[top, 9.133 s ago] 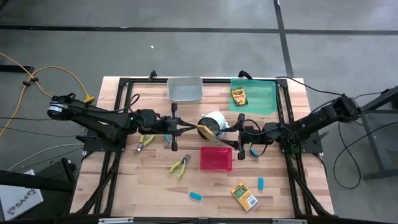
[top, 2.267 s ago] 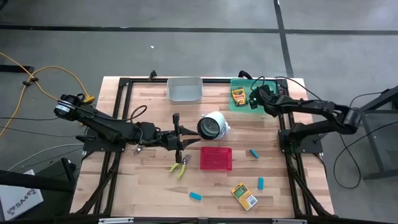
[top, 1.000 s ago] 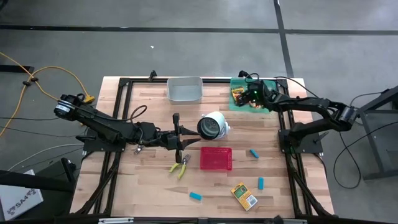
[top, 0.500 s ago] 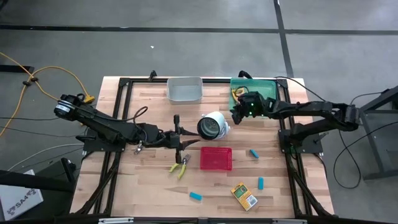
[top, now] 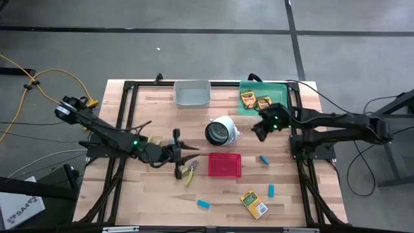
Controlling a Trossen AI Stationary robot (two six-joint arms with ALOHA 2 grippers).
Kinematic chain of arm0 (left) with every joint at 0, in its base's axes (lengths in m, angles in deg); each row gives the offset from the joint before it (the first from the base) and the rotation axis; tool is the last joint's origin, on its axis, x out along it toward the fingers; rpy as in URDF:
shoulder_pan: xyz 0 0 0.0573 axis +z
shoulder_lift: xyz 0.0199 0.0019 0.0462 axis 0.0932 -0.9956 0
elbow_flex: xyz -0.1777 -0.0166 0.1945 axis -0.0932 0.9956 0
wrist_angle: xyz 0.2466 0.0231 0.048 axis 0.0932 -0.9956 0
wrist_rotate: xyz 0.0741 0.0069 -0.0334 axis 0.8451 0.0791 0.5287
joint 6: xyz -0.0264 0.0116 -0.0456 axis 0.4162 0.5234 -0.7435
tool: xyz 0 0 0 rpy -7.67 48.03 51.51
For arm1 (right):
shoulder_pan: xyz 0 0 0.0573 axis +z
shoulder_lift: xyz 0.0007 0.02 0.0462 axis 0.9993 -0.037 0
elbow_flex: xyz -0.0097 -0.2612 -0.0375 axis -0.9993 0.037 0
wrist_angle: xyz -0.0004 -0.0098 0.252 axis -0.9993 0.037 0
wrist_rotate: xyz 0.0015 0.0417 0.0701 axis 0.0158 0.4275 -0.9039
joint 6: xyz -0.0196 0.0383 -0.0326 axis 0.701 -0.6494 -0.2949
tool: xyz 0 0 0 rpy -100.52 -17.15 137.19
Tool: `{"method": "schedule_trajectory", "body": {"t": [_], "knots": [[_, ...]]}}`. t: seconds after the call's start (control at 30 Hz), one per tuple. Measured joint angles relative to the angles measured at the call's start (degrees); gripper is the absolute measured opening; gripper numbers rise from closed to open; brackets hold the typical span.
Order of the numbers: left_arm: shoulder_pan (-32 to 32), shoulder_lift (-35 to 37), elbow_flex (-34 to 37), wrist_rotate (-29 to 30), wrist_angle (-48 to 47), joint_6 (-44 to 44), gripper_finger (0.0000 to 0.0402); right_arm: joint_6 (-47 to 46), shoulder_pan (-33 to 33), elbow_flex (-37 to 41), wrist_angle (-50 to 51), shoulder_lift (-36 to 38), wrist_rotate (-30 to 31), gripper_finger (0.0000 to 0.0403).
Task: Pick & Place School Supplies
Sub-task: Put the yellow crayon box into the green bin
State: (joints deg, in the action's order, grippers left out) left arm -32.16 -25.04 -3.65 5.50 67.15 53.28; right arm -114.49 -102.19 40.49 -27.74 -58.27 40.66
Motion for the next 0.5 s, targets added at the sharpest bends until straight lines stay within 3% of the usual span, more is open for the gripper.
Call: {"method": "schedule_trajectory", "body": {"t": [0.1, 0.37, 0.5], "knots": [[-1.49, 0.06, 0.0, -1.95, -3.01, -4.72, 0.0082, -4.9, 4.06, -0.02, 1.48, 2.33, -2.67, 0.0121], [-1.82, -0.08, 0.0, -20.37, -5.26, -15.25, 0.0082, -16.59, 16.43, 0.0, 1.42, 2.96, -5.96, 0.0121], [-1.34, -1.21, 0.0, -26.77, -5.51, -19.91, 0.0082, -22.18, 22.36, 0.0, 1.44, 2.96, -5.61, 0.0121]]}}
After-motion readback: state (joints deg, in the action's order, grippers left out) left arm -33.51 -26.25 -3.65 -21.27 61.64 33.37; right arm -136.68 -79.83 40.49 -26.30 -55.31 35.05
